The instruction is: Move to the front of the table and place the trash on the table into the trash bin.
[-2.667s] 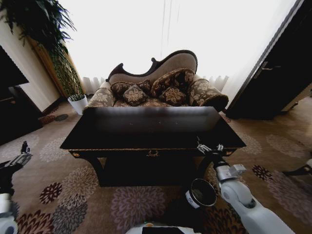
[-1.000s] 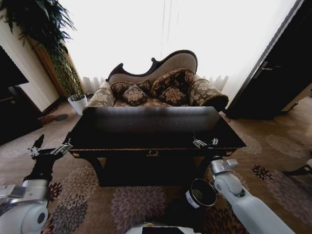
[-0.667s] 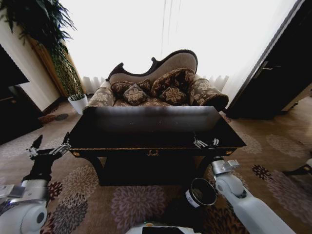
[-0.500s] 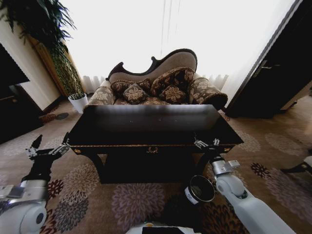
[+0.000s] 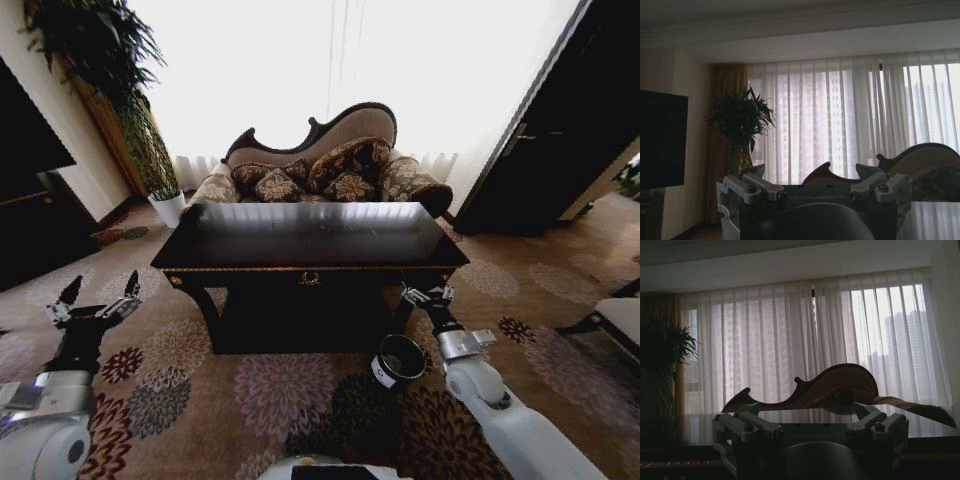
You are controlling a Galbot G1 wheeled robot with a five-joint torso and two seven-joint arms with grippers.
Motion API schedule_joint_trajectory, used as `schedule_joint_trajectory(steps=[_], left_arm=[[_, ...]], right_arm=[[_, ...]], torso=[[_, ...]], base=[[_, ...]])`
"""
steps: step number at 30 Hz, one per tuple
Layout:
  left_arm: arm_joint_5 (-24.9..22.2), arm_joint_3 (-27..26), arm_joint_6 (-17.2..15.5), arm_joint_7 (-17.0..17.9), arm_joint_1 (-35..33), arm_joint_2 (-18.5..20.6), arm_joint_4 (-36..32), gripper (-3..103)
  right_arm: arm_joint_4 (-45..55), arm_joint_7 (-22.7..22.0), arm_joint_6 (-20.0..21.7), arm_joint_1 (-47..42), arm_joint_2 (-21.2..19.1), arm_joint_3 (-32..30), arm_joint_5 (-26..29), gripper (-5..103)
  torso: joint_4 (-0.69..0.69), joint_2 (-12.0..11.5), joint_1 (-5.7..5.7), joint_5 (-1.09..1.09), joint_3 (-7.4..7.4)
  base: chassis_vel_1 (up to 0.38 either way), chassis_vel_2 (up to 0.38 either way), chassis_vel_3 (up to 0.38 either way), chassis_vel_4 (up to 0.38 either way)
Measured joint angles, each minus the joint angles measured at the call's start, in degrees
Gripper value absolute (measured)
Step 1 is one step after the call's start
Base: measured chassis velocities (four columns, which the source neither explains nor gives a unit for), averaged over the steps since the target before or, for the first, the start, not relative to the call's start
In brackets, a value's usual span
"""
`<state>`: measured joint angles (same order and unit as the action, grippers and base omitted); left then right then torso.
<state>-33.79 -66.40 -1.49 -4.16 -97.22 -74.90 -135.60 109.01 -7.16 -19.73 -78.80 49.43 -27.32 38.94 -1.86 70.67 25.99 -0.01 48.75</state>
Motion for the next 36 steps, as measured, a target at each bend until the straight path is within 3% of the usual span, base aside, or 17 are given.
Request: schedule_joint_trajectory(steps=[36], left_arm=[[0.46, 0.28, 0.01, 0.0, 0.0, -0.46, 0.19, 100]], right_arm=[[-1.57, -0.04, -0.87, -0.42, 1.55, -0.53, -0.83, 100]], torso=[[0.0, -0.01, 0.03, 0.0, 0.01]], base=[[0.176, -0.171, -0.175, 0.174]])
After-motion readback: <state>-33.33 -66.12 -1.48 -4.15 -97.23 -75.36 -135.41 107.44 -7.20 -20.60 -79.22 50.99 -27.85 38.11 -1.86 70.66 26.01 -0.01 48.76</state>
